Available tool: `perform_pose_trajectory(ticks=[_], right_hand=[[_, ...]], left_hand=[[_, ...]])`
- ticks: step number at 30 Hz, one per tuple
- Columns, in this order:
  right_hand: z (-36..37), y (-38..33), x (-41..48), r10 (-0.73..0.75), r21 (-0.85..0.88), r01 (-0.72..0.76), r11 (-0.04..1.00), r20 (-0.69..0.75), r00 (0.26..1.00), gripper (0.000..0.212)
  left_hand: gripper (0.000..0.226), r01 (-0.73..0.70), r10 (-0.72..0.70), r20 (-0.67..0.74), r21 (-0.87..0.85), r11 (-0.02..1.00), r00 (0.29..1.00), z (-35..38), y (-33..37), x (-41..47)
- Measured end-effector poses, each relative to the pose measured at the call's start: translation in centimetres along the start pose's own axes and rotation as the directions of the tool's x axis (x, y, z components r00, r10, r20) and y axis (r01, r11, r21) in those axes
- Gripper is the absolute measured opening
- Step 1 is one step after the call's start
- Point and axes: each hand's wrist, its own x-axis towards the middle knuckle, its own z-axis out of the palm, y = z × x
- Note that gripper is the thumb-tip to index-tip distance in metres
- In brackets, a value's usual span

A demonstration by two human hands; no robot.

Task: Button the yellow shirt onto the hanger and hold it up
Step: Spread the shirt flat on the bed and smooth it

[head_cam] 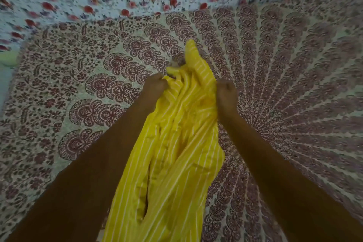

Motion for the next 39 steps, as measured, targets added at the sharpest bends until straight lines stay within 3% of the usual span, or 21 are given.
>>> perform_pose_trajectory(ticks=[2, 4, 8, 11, 14, 17, 19, 21, 22, 24, 26, 28, 29, 31, 34, 37, 39], right_hand=[[-2.0, -1.7, -0.8, -0.064, -0.129, 0.076, 0.989, 0.094, 0.994, 0.029], [-4.0, -3.7, -2.1, -0.163, -0.254, 0.205, 0.945, 0.177, 0.971, 0.022], [-8.9, -9.3, -5.9, -0.321, -0.280, 0.342, 0.897, 0.117, 0.940, 0.019], [-12.7, -12.9, -8.2, -0.396, -0.348, 0.398, 0.848, 0.081, 0.915, 0.035], [-17.9, -17.1, -12.1, -0.485, -0.298, 0.482, 0.824, 0.067, 0.872, 0.036], [-21.3, -20.2, -14.9, -0.461, -0.160, 0.459, 0.874, 0.023, 0.887, 0.029], [-24.1, -22.4, -17.8, -0.395, -0.060, 0.393, 0.918, -0.031, 0.918, 0.013], [-26.3, -24.0, -19.4, -0.396, -0.017, 0.396, 0.918, -0.054, 0.917, 0.028], [-27.7, -24.7, -20.7, -0.404, -0.006, 0.404, 0.915, -0.035, 0.914, 0.025], [-30.2, -25.7, -23.3, -0.410, 0.003, 0.410, 0.912, 0.015, 0.912, 0.016], [-32.7, -26.5, -25.1, -0.465, 0.002, 0.465, 0.885, 0.007, 0.885, 0.017], [-36.0, -26.8, -27.4, -0.514, -0.007, 0.514, 0.858, -0.035, 0.857, 0.022], [-37.9, -26.9, -28.7, -0.533, -0.017, 0.533, 0.846, -0.054, 0.845, 0.034], [-41.3, -27.3, -31.2, -0.608, -0.044, 0.606, 0.794, -0.087, 0.789, 0.048], [-45.8, -28.2, -34.5, -0.691, -0.058, 0.692, 0.719, -0.160, 0.705, 0.037], [-49.3, -29.3, -37.7, -0.738, -0.094, 0.742, 0.663, -0.246, 0.628, 0.024], [-50.8, -30.4, -39.3, -0.775, -0.117, 0.790, 0.602, -0.324, 0.543, 0.035]], left_hand=[[0.011, 0.075, -0.073, 0.027, -0.076, 0.994, 0.997, 0.1, 2.1, -1.7], [0.018, 0.107, -0.107, 0.069, -0.006, 0.994, 0.992, -0.6, 3.9, -4.0], [0.004, -0.030, 0.002, 0.099, 0.275, 0.961, 0.995, -4.4, 6.9, -8.3], [0.023, -0.117, 0.099, 0.086, 0.240, 0.964, 0.991, -6.7, 11.0, -12.2], [0.038, -0.332, 0.319, 0.092, 0.231, 0.915, 0.943, -7.9, 16.1, -18.5], [0.042, -0.442, 0.437, 0.065, 0.167, 0.881, 0.897, -7.9, 19.3, -22.7], [0.037, -0.443, 0.446, -0.014, 0.085, 0.892, 0.895, -7.7, 21.5, -26.6], [0.023, -0.400, 0.401, -0.038, 0.038, 0.916, 0.915, -7.5, 23.4, -29.9], [0.017, -0.403, 0.406, -0.022, 0.087, 0.911, 0.914, -7.3, 24.3, -32.0], [0.016, -0.441, 0.452, 0.066, 0.376, 0.815, 0.890, -7.3, 25.1, -35.0], [0.011, -0.418, 0.449, 0.143, 0.677, 0.606, 0.882, -7.6, 25.8, -37.7], [0.018, -0.349, 0.438, 0.132, 0.815, 0.462, 0.889, -7.5, 26.5, -41.5], [0.022, -0.336, 0.461, 0.117, 0.838, 0.429, 0.880, -7.2, 26.9, -43.6], [0.021, -0.354, 0.518, 0.102, 0.838, 0.416, 0.849, -6.6, 27.9, -47.6], [0.018, -0.362, 0.592, 0.056, 0.836, 0.413, 0.804, -5.9, 29.4, -53.0], [0.019, -0.482, 0.716, -0.051, 0.706, 0.519, 0.696, -6.1, 31.0, -57.3], [0.019, -0.605, 0.756, -0.122, 0.525, 0.599, 0.643, -6.4, 32.0, -60.1]])
